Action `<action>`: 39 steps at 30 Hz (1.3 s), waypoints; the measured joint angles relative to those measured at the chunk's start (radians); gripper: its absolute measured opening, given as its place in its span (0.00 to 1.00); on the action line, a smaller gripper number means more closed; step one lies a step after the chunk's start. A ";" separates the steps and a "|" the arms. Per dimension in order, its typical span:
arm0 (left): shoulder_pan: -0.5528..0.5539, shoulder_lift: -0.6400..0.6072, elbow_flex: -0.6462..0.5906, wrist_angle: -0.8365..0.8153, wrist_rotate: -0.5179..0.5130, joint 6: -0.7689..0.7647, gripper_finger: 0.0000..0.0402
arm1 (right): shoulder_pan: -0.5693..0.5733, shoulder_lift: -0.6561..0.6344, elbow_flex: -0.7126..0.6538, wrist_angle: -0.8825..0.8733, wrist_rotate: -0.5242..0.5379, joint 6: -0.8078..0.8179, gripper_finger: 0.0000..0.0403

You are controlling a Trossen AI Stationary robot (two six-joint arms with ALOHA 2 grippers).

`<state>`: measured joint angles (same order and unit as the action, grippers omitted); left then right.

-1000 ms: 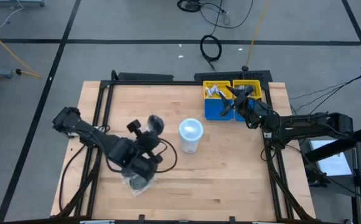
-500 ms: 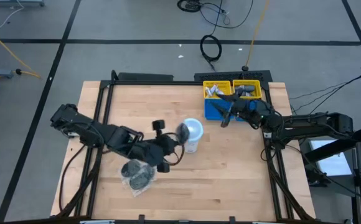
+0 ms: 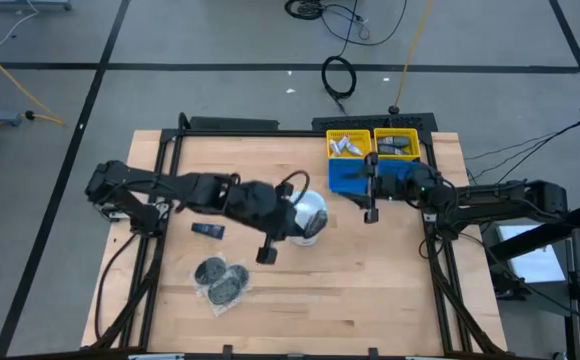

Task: Pick & Place Travel size toiletries
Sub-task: Put the black hair brush into the left blue bin

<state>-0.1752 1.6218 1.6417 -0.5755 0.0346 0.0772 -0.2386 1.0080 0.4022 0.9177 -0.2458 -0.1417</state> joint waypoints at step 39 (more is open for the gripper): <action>0.183 0.094 -0.031 0.289 0.413 0.000 0.00 | 0.243 0.000 0.000 0.070 -0.022 -0.005 0.27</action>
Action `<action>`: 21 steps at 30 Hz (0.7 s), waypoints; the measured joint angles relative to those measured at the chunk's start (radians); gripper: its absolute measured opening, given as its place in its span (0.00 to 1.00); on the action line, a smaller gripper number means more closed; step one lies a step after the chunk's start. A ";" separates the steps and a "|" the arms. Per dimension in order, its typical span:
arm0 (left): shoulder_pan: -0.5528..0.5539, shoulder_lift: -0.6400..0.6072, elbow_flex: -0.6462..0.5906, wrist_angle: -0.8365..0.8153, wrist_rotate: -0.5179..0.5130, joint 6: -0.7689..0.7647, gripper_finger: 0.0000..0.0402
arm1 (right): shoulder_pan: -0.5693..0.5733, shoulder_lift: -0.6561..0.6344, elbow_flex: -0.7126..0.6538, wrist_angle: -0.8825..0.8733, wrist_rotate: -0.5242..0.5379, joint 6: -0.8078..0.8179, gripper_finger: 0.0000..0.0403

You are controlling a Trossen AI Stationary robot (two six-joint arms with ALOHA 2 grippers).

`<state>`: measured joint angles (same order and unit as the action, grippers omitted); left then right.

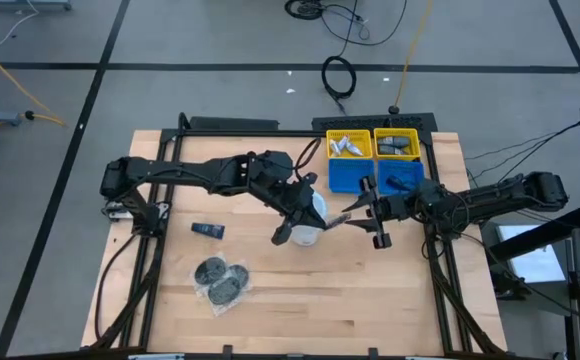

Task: Pick & Place Travel size toiletries
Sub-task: Put the black hair brush into the left blue bin

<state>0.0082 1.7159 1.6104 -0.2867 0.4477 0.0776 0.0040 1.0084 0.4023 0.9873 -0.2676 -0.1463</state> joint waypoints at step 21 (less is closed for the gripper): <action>0.023 -0.011 0.001 0.004 -0.018 -0.008 0.23 | -0.002 0.000 0.000 -0.042 0.001 -0.041 0.01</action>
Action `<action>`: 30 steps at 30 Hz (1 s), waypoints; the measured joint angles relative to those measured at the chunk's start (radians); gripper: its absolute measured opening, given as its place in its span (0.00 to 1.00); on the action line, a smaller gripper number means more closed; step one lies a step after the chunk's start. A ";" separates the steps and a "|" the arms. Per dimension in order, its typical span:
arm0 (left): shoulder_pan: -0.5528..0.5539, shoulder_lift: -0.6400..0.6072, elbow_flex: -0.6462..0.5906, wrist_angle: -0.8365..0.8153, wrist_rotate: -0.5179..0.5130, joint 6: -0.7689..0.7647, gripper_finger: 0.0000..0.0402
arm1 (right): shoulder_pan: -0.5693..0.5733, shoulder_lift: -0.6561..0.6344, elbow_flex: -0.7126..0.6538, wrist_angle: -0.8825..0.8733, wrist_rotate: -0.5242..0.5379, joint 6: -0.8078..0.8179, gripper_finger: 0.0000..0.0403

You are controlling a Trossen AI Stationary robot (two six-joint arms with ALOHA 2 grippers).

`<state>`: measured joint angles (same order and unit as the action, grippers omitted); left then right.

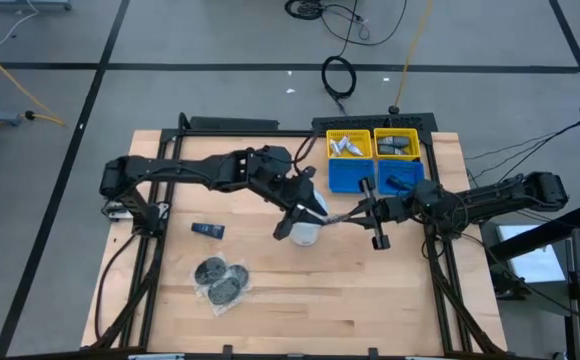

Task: Pick & Place Travel size toiletries
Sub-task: Put the black hair brush into the left blue bin

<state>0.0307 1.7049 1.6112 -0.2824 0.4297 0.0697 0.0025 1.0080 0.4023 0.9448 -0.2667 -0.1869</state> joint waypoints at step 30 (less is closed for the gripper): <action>-0.041 -0.176 0.000 -0.474 -0.345 -0.169 0.32 | -0.135 0.000 0.000 -0.239 0.509 -0.087 0.00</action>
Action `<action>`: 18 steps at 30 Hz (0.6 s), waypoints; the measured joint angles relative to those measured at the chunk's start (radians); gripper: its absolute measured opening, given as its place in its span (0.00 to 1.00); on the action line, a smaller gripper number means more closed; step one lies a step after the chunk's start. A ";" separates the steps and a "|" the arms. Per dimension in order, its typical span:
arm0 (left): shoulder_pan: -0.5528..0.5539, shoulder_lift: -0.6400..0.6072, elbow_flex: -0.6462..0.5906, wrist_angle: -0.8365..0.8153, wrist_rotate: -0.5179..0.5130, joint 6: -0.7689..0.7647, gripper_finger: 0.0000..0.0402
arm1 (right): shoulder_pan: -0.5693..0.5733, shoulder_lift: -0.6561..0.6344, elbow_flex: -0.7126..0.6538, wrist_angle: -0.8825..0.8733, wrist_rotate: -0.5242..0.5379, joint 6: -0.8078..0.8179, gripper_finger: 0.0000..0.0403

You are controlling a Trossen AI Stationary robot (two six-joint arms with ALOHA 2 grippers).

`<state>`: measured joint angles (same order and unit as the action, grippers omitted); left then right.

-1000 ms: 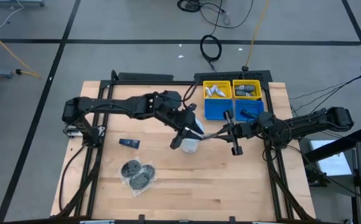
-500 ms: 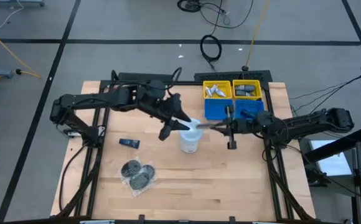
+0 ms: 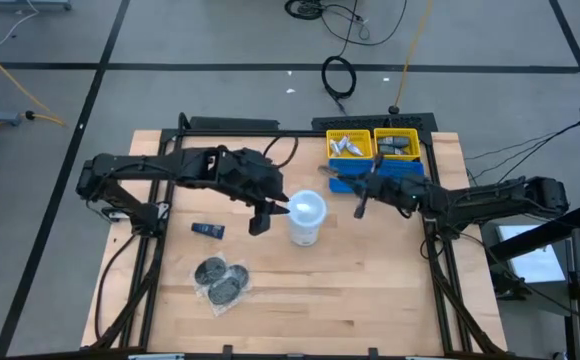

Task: Pick & Place Travel size toiletries
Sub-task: Put the black hair brush into the left blue bin

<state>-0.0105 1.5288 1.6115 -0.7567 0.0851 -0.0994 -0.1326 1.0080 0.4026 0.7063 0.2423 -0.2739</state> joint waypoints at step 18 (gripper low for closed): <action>-0.032 0.002 0.000 -0.284 -0.222 -0.158 0.26 | 0.003 0.000 0.103 -0.565 0.307 -0.048 0.00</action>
<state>-0.0430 1.5307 1.6115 -1.0411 -0.1371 -0.2571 -0.1295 1.0080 0.5060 0.1413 0.5491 -0.3223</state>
